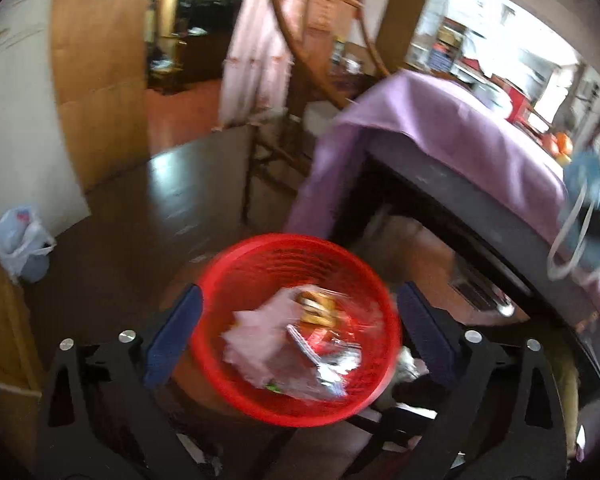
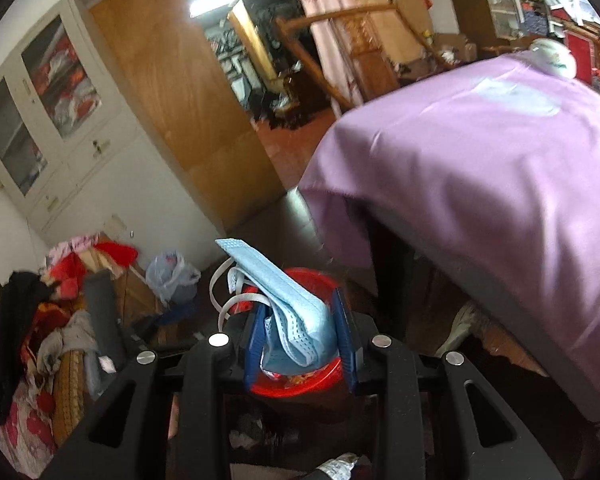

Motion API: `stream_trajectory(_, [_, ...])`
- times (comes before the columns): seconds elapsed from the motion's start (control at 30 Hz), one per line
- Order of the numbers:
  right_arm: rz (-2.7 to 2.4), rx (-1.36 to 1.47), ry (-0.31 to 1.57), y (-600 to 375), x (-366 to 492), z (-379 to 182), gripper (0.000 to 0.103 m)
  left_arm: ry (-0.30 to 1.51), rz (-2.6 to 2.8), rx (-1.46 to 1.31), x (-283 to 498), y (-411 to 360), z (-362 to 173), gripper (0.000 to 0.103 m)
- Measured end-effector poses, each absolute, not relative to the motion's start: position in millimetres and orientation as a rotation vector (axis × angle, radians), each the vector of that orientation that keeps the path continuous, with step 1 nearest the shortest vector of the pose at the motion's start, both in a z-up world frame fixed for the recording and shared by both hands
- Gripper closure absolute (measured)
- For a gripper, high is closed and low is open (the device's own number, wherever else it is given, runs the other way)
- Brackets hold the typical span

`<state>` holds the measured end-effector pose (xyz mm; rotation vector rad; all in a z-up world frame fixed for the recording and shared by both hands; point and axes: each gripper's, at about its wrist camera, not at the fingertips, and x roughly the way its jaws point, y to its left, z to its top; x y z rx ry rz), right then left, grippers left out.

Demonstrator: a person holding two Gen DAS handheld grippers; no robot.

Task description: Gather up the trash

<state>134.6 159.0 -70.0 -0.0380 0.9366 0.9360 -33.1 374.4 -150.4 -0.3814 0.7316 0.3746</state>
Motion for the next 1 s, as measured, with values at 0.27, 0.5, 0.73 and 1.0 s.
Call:
stream_trajectory(0.27, [0.998, -0.127, 1.064, 235.5, 128.3, -132.0, 0.058, 0.743, 0.538, -0.396, -68.8, 409.8, -153.8, 0.007])
stream_trajectory(0.5, [0.993, -0.095, 1.081, 248.1, 131.5, -140.6, 0.047, 0.794, 0.570, -0.348, -86.1, 410.5, -165.1, 0.007])
stream_trajectory(0.73, [1.025, -0.154, 1.073, 273.9, 129.2, -128.2, 0.026, 0.818, 0.566, -0.312, -89.4, 401.8, -164.9, 0.007])
stream_trajectory(1.0, [0.955, -0.170, 0.999, 254.2, 117.2, -116.2, 0.026, 0.814, 0.553, -0.325, -107.1, 401.9, -156.7, 0.007])
